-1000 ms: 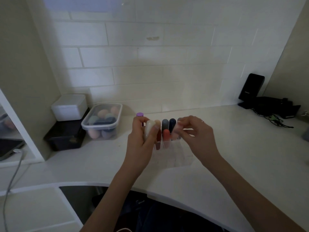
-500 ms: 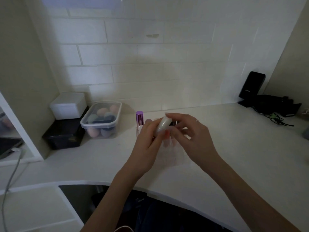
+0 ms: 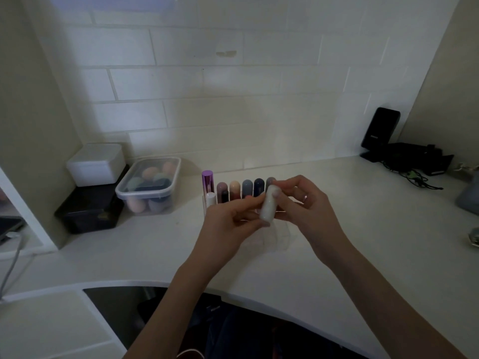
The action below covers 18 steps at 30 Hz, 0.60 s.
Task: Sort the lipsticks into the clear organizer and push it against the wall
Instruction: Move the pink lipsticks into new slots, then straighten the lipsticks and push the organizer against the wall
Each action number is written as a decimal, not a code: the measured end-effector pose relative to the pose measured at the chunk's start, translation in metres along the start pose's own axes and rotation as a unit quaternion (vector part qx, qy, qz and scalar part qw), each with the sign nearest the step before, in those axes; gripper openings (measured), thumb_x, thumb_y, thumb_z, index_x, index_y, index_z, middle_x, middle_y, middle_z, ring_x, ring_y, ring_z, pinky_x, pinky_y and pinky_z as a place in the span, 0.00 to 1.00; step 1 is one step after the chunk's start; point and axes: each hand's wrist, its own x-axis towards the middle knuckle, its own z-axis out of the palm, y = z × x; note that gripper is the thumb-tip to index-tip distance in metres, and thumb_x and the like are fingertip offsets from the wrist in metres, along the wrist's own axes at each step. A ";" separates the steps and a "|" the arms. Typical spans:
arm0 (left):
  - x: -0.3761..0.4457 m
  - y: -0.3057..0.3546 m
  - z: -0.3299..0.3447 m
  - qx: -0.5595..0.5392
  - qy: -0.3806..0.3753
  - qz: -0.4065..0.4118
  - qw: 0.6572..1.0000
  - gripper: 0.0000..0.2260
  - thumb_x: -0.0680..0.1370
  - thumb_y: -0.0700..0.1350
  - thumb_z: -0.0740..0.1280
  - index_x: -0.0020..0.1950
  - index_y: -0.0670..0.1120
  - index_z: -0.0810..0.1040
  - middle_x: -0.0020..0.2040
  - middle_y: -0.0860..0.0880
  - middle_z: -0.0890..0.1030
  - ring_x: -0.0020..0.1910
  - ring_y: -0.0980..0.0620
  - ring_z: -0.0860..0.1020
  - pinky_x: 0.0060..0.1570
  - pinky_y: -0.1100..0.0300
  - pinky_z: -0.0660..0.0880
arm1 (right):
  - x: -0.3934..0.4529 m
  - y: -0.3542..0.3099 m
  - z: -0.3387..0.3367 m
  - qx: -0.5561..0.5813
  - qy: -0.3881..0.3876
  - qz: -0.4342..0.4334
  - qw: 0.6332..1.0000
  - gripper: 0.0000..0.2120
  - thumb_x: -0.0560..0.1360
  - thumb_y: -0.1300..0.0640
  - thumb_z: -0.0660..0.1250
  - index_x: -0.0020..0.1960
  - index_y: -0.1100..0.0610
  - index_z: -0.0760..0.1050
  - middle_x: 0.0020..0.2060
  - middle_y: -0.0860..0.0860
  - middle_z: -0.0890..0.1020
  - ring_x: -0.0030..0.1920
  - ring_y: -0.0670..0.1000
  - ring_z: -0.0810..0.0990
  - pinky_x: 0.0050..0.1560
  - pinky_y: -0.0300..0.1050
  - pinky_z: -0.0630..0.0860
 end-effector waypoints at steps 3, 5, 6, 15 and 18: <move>0.000 0.000 0.004 0.013 0.053 0.009 0.998 0.16 0.69 0.37 0.73 0.53 0.52 0.81 0.41 0.58 0.83 0.41 0.62 0.81 0.46 0.71 0.76 | 0.001 -0.004 -0.001 -0.019 0.038 -0.032 0.999 0.04 0.74 0.63 0.68 0.47 0.62 0.76 0.47 0.53 0.84 0.44 0.53 0.85 0.43 0.48 0.83; -0.002 0.000 0.003 0.020 0.116 0.005 0.993 0.13 0.71 0.36 0.72 0.47 0.55 0.82 0.37 0.59 0.82 0.39 0.63 0.81 0.42 0.72 0.76 | 0.007 -0.005 -0.006 -0.049 0.100 -0.071 0.991 0.02 0.74 0.64 0.68 0.46 0.60 0.76 0.43 0.50 0.82 0.40 0.49 0.84 0.43 0.45 0.83; -0.004 0.000 0.001 0.013 0.158 0.001 0.987 0.12 0.72 0.36 0.71 0.44 0.55 0.81 0.37 0.57 0.82 0.38 0.61 0.81 0.39 0.70 0.77 | 0.011 -0.005 -0.011 -0.067 0.122 -0.083 0.987 0.03 0.74 0.65 0.68 0.45 0.59 0.75 0.43 0.50 0.82 0.40 0.49 0.84 0.44 0.44 0.83; -0.015 -0.019 -0.018 0.000 0.295 -0.078 0.952 0.07 0.75 0.42 0.67 0.44 0.55 0.74 0.44 0.54 0.80 0.40 0.51 0.81 0.38 0.52 0.81 | 0.021 0.020 -0.014 -0.216 0.099 -0.075 0.968 0.04 0.72 0.63 0.70 0.42 0.59 0.75 0.45 0.50 0.83 0.43 0.48 0.84 0.45 0.35 0.78; -0.015 -0.024 -0.016 0.014 0.282 -0.087 0.955 0.05 0.75 0.40 0.66 0.47 0.51 0.75 0.46 0.53 0.79 0.41 0.51 0.81 0.38 0.54 0.81 | 0.023 0.026 -0.012 -0.254 0.069 -0.078 0.961 0.04 0.72 0.63 0.70 0.41 0.56 0.75 0.45 0.52 0.83 0.44 0.45 0.83 0.46 0.35 0.79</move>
